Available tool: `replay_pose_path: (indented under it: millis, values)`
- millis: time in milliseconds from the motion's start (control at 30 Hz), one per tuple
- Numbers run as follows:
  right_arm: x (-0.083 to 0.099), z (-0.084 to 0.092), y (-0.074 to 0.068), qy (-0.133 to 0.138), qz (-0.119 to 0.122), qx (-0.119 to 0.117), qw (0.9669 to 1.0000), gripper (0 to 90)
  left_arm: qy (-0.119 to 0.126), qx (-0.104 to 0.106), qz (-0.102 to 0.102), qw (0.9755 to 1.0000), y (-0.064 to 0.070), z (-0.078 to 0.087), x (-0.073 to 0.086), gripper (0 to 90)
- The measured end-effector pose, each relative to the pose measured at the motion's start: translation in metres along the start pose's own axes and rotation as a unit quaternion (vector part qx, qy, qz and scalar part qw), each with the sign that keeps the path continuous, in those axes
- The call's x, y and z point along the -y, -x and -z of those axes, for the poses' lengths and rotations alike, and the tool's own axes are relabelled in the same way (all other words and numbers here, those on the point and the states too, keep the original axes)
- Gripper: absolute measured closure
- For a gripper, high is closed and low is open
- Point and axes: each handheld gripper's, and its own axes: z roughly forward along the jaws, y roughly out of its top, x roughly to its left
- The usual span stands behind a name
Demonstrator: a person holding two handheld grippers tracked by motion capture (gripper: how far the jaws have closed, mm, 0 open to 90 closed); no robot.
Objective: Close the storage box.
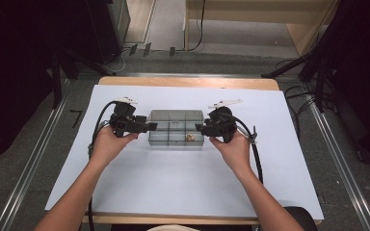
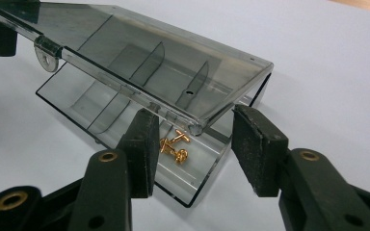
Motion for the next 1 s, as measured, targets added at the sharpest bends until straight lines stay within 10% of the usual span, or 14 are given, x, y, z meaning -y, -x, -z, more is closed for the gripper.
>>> replay_pose_path:
  millis: [1000]
  values:
    - [0.018,-0.010,-0.004,-0.022,0.001,-0.006,0.9997,53.8,0.000,-0.006,-0.022,0.9997,0.005,-0.010,0.025,39.2]
